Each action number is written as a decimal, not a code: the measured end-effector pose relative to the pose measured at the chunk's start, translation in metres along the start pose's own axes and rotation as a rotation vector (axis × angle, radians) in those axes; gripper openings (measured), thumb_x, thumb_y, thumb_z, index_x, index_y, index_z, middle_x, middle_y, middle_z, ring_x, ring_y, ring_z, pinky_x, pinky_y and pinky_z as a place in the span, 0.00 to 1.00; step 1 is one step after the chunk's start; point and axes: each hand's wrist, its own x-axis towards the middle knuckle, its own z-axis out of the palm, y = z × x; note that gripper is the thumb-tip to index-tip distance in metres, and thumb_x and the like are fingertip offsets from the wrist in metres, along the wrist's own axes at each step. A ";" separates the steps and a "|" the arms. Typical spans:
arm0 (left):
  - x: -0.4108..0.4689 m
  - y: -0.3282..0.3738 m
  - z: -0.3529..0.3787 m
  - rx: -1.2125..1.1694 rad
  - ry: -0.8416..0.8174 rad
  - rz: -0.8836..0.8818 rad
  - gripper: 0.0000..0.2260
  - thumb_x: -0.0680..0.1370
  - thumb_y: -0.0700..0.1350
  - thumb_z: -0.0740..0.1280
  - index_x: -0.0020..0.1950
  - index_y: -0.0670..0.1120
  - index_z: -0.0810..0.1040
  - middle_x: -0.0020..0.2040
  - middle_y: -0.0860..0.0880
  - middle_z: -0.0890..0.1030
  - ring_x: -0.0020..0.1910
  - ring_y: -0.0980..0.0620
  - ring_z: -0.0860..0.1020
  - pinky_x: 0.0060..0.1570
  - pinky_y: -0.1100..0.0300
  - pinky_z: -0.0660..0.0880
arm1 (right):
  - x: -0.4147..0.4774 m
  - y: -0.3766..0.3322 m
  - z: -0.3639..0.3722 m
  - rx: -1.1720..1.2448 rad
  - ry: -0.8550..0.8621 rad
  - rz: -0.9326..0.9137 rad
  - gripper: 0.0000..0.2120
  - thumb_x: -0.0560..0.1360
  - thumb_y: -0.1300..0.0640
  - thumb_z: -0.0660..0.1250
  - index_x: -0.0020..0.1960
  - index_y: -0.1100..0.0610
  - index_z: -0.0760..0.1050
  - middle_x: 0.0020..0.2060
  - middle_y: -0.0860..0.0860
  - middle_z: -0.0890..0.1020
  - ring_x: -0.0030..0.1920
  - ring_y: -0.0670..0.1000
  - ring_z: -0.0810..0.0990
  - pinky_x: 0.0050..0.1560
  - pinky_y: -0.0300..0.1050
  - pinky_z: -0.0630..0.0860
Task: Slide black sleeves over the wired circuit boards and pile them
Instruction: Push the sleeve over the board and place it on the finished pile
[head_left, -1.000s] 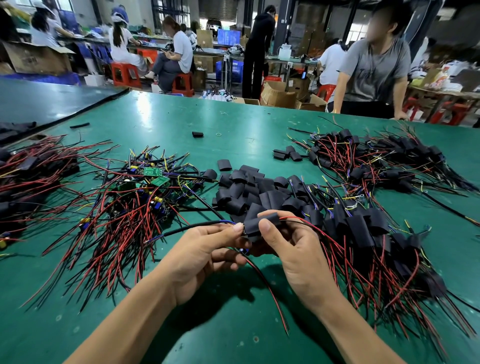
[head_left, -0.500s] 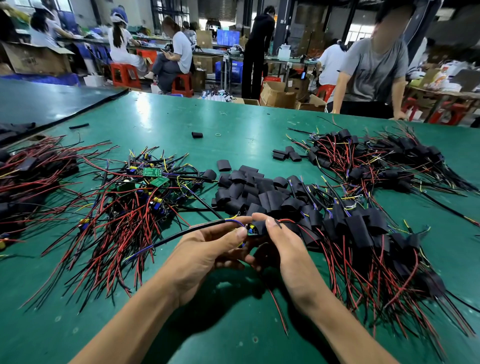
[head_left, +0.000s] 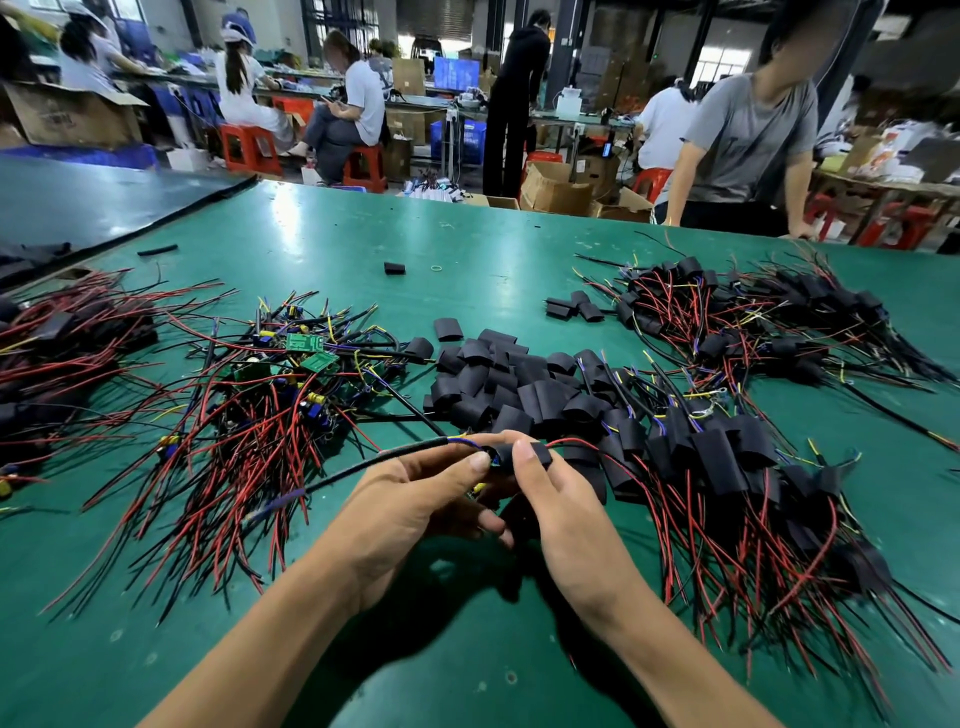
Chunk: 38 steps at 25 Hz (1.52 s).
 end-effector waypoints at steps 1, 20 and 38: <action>0.000 0.000 0.000 -0.017 0.028 -0.018 0.13 0.70 0.46 0.73 0.54 0.46 0.86 0.43 0.39 0.85 0.33 0.44 0.83 0.40 0.50 0.83 | 0.000 0.000 0.002 -0.003 0.007 0.012 0.18 0.80 0.39 0.58 0.58 0.46 0.81 0.39 0.46 0.83 0.36 0.45 0.78 0.36 0.40 0.73; 0.003 0.003 0.005 -0.034 0.115 -0.124 0.11 0.67 0.51 0.75 0.42 0.44 0.83 0.41 0.43 0.85 0.29 0.51 0.80 0.25 0.63 0.74 | 0.001 -0.009 0.000 0.139 0.048 0.208 0.25 0.77 0.33 0.57 0.36 0.49 0.82 0.31 0.51 0.80 0.27 0.45 0.73 0.25 0.35 0.66; 0.002 0.000 0.012 0.172 0.215 0.039 0.14 0.66 0.53 0.76 0.37 0.42 0.82 0.34 0.44 0.82 0.27 0.50 0.80 0.25 0.63 0.74 | 0.001 -0.006 -0.015 -0.171 0.181 0.035 0.33 0.78 0.32 0.58 0.29 0.59 0.75 0.23 0.56 0.71 0.23 0.50 0.65 0.27 0.41 0.61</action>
